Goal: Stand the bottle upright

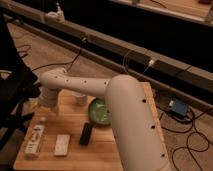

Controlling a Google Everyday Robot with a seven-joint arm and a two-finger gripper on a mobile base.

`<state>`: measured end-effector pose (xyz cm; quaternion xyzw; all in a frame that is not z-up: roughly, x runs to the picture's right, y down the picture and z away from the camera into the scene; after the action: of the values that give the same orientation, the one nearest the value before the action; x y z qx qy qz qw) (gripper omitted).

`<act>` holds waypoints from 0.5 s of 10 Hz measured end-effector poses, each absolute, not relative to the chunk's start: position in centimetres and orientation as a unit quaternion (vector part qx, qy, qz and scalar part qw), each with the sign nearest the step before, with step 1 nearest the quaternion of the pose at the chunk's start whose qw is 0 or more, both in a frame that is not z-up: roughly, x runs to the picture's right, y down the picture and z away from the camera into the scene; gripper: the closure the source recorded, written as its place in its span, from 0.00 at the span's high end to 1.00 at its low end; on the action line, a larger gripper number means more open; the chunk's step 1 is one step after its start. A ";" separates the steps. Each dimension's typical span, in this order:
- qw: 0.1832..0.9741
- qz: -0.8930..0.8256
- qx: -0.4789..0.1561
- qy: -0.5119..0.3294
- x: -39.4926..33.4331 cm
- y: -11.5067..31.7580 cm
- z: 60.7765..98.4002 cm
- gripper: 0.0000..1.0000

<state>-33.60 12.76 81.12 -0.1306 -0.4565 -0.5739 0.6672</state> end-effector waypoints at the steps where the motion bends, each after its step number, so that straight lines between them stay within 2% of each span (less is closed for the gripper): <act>1: 0.672 -0.569 -0.136 -0.454 -33.4 13.2 81.9 0.80; 5: 0.665 -0.567 -0.163 -0.458 -35.3 16.0 84.3 0.80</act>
<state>-35.26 16.02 84.33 -0.1631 -0.4576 -0.5673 0.6649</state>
